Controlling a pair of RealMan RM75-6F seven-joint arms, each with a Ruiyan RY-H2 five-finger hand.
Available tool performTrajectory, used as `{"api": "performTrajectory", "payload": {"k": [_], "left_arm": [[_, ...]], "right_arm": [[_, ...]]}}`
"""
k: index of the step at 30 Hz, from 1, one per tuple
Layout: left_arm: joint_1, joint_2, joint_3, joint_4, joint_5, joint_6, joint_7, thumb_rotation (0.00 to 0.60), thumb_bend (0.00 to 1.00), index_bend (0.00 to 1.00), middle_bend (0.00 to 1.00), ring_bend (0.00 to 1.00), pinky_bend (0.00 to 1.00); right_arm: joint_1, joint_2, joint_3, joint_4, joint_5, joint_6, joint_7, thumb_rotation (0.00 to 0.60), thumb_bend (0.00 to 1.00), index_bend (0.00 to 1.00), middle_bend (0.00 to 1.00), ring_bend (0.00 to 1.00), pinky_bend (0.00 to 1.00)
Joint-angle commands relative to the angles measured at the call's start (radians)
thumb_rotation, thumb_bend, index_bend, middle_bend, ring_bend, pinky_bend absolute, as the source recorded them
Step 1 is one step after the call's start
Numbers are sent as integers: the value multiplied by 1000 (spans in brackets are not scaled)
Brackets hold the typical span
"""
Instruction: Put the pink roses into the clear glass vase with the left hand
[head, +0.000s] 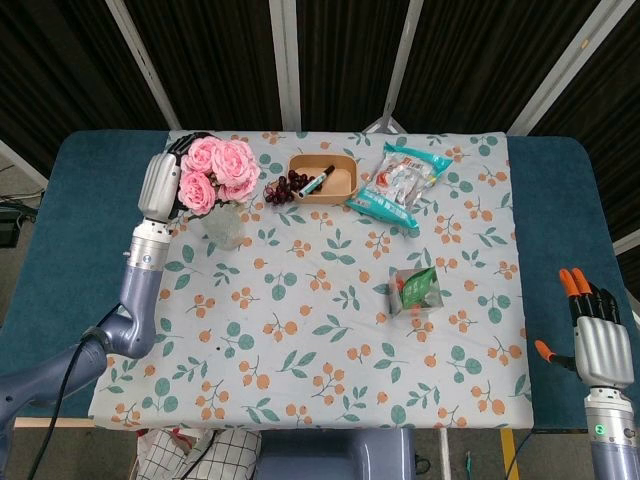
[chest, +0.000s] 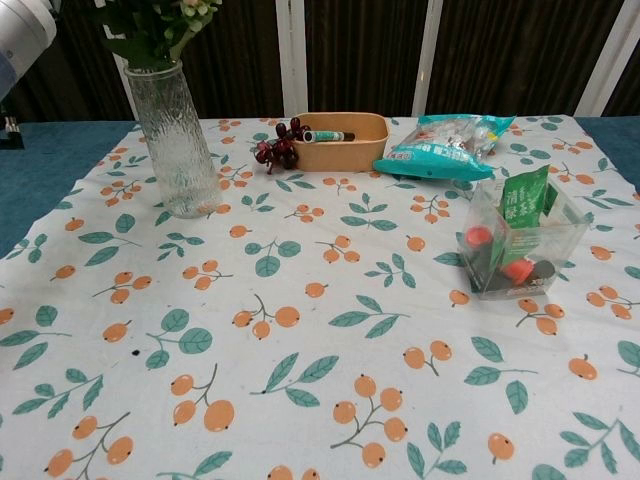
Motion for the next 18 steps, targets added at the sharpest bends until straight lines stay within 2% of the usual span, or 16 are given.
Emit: {"api": "performTrajectory", "payload": {"k": [1,8,12,15,18], "left_arm": [[9,36,4,-45,-37,-57,48,600,215,278,178,143,303],[20,133,9,-167,-102,-157,187,600,170,187,97,75,241],[34,233,20,-268,-159,-222,306,598,137,150,70,62,228],[50,304,15,-361,-236,-243,401,555,123,128,54,56,219],[64,377,20,-446,-324,-264,501,538,117,103,43,43,206]], "right_arm": [[1,0,-1,-1,-3,0,-2,600,203,0,3,40,10],[3,-8,-6,-3,-12,2,-15,600,203,0,3,40,11],[3,-10,-7,-6,-16,6,-17,600,204,0,3,40,11],[3,-10,-9,-8,-20,6,-19,600,204,0,3,40,11],[3,-10,-12,-12,-28,9,-21,600,203,0,3,40,11]]}}
